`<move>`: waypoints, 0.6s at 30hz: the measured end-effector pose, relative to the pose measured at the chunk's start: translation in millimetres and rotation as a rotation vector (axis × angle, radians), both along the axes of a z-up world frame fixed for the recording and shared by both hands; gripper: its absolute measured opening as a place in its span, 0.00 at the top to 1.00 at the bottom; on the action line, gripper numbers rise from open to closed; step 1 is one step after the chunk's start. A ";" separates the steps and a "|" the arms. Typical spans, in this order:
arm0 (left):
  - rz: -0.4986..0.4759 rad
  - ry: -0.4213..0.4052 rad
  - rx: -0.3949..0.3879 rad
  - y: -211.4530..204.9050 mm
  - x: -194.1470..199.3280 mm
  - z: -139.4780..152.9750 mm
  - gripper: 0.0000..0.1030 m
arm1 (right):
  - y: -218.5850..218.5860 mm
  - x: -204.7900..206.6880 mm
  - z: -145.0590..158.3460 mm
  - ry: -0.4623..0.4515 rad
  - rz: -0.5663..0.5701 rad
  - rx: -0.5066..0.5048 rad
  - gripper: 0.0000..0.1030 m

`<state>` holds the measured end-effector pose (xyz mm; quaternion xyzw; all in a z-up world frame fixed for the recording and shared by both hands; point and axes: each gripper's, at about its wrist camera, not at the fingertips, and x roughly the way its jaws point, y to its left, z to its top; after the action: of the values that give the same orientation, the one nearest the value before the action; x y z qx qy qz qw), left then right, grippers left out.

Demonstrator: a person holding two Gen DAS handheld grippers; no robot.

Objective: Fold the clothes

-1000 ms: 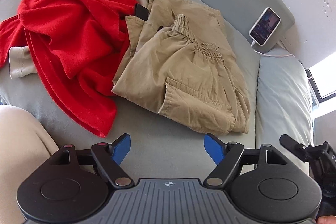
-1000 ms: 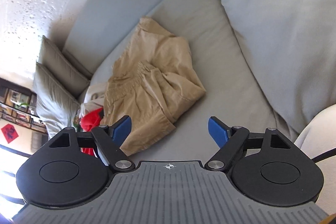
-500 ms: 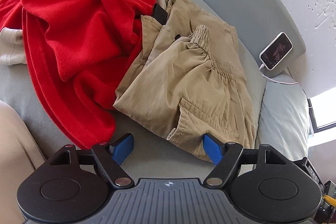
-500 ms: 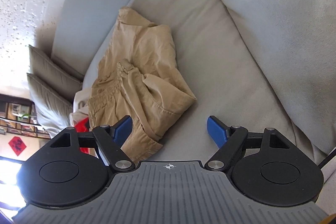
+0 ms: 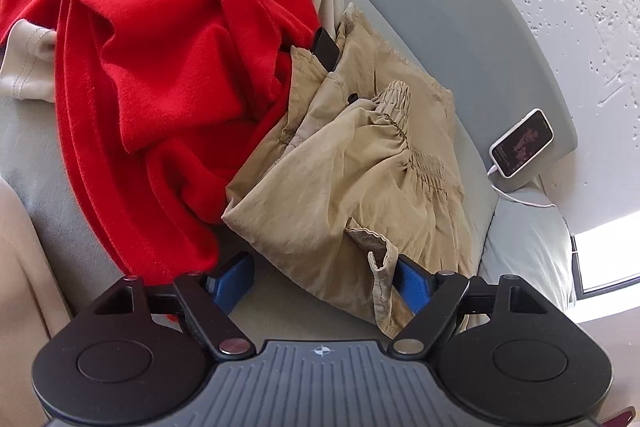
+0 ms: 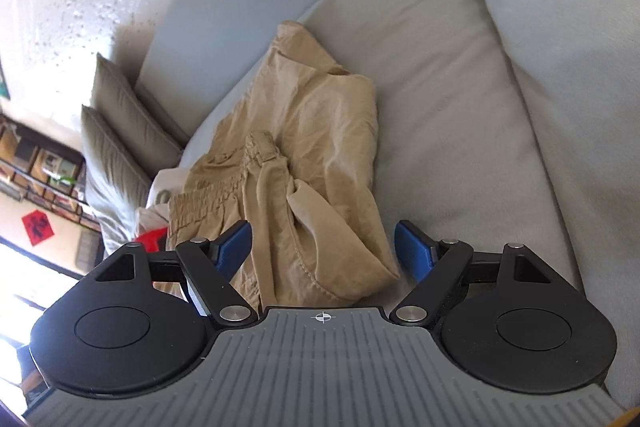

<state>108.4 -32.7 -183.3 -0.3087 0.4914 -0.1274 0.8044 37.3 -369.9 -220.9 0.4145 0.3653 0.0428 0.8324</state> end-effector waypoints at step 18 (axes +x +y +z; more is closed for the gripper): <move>-0.073 -0.025 0.109 -10.6 21.6 7.7 0.81 | 24.3 7.0 33.5 0.118 0.031 -0.071 0.92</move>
<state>130.0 -43.3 -175.6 -0.2447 0.4983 -0.1334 0.8210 44.2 -345.5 -187.4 0.3809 0.4216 0.0183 0.8227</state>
